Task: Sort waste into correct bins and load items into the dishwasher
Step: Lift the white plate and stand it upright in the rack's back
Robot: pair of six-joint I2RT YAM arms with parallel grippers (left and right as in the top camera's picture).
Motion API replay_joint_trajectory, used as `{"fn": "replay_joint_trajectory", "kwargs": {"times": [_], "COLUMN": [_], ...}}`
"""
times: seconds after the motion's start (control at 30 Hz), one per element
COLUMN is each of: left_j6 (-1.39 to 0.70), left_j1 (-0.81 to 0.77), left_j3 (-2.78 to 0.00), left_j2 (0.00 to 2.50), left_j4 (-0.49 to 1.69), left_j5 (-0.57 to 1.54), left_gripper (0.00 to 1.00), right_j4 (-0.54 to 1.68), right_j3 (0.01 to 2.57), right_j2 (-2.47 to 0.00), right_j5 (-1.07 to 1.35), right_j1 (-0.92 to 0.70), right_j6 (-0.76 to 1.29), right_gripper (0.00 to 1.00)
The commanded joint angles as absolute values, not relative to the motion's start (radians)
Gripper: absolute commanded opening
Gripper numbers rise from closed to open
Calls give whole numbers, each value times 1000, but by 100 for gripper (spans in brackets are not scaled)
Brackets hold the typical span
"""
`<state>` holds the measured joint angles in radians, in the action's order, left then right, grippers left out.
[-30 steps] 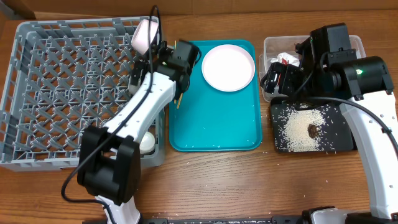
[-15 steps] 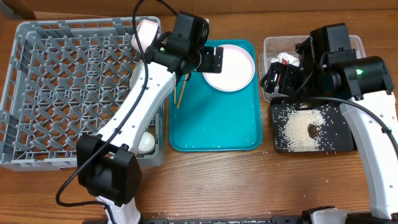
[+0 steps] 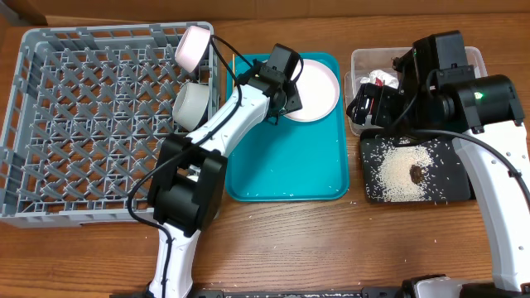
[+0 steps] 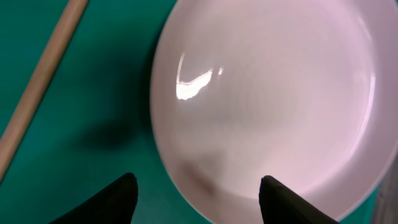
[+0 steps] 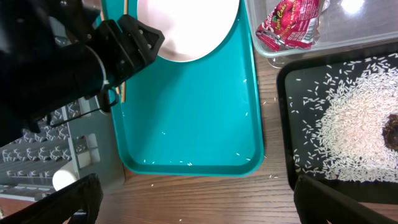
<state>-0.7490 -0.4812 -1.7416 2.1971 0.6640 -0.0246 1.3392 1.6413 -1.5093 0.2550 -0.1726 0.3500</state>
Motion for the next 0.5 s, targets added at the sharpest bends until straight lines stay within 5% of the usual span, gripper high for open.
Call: {"fn": "replay_joint_trajectory", "kwargs": {"times": [0.0, 0.1, 0.47], "left_j6": [-790, -790, -755], "left_j1": [-482, -482, -471], "left_j3": [-1753, -1753, -1753], "left_j2": [2240, 2283, 2310], "left_j4": [655, 649, 657], "left_j5": [-85, -85, -87], "left_gripper": [63, 59, 4], "right_j4": [1345, 1346, 1361], "right_j3": [1640, 1640, 1640], "right_j2": [-1510, -1510, -1510], "right_j5": [244, 244, 244], "right_j1": [-175, -175, -175], "right_j6": [339, 339, 339], "right_gripper": [100, 100, 100]}}
